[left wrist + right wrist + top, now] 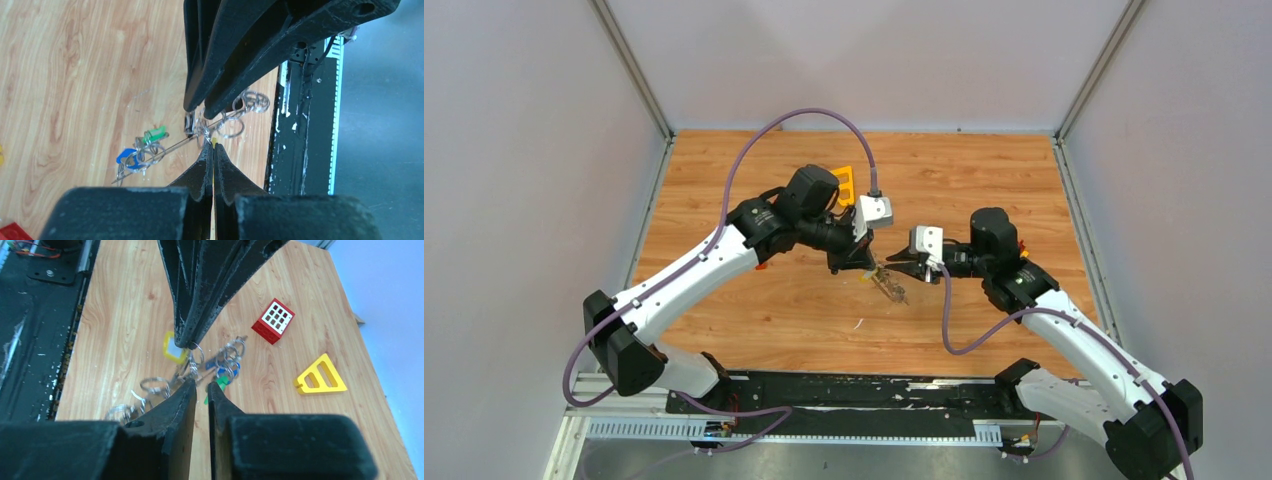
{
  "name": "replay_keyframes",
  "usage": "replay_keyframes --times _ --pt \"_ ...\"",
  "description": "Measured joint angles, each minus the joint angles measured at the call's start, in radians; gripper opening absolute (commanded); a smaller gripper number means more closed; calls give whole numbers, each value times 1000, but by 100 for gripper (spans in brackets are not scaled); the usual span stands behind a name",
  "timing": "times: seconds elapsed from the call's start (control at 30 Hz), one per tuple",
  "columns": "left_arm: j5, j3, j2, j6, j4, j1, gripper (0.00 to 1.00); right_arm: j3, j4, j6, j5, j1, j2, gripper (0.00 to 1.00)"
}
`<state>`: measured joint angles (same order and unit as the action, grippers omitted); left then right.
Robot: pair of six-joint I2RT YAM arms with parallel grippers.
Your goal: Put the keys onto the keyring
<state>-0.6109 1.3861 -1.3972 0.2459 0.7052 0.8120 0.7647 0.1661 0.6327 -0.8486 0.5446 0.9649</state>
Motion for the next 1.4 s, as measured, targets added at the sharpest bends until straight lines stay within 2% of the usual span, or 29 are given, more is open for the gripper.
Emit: replay_keyframes --times 0.4,0.67,0.97,1.07,1.17,1.4 --pt "55 9 -29 -105 61 -6 0 -7 10 52 71 -1 -24 40" --pt "68 66 -121 -121 88 -27 0 -6 20 52 144 -28 -107 42" --pt "57 352 -402 -122 110 -40 0 6 21 43 242 -71 -163 42" --pt "39 403 -458 -125 104 -42 0 9 21 42 259 -77 -176 42" --pt "29 389 -479 -130 91 -42 0 9 21 42 271 -77 -191 42" --pt "-2 219 -519 -140 58 -62 0 9 27 42 272 -77 -200 42"
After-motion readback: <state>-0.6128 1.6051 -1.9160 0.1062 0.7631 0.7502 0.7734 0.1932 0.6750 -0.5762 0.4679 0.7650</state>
